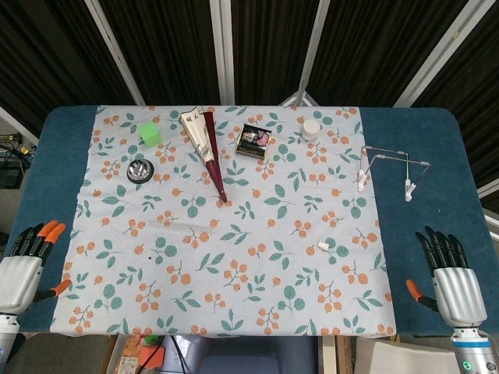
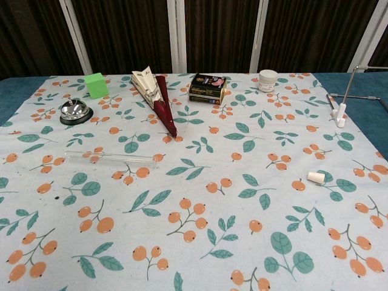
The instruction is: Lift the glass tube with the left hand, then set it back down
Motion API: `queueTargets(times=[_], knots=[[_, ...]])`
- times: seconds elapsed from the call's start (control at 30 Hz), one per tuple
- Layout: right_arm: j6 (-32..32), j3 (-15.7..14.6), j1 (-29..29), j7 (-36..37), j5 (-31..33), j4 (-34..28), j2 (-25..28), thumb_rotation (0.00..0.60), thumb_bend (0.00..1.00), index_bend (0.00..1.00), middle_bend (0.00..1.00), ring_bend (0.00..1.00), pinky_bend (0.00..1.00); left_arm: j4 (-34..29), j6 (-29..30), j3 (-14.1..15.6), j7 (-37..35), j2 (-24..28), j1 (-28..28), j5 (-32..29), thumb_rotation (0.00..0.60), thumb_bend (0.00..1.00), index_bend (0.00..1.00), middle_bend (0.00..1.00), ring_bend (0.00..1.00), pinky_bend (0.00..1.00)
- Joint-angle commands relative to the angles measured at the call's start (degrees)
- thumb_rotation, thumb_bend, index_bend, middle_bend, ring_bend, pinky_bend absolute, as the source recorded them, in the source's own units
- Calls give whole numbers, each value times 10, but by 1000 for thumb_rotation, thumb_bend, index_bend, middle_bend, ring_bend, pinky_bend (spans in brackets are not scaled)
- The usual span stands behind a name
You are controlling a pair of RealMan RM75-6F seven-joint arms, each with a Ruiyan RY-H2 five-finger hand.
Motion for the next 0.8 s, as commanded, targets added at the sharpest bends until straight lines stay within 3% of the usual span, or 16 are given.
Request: queueTargets(times=[0.03, 0.13, 0.43, 0.6, 0.8], knots=[[-1, 0, 1, 5, -1, 2, -1, 600, 310, 0, 0, 0, 0, -6, -14, -11, 8, -2, -12, -12, 600, 64, 0, 0, 0, 0], [-1, -1, 1, 8, -2, 6, -1, 600, 310, 0, 0, 0, 0, -16, -36, -27, 32, -1, -32, -28, 600, 75, 16, 17, 0, 0], [-6, -1, 3, 20, -1, 8, -3, 600, 310, 0, 0, 0, 0, -26, -142, -90, 133, -39, -124, -131, 600, 148, 225, 241, 2, 0], [-10, 0, 4, 24, 1, 9, -4, 600, 310, 0, 0, 0, 0, 4, -182, -112, 199, -83, -175, -183, 600, 190, 332, 319, 22, 0], [-12, 0, 5, 35, 5, 11, -2, 600, 310, 0, 0, 0, 0, 53, -209, -125, 254, -142, -222, -233, 600, 214, 357, 374, 32, 0]])
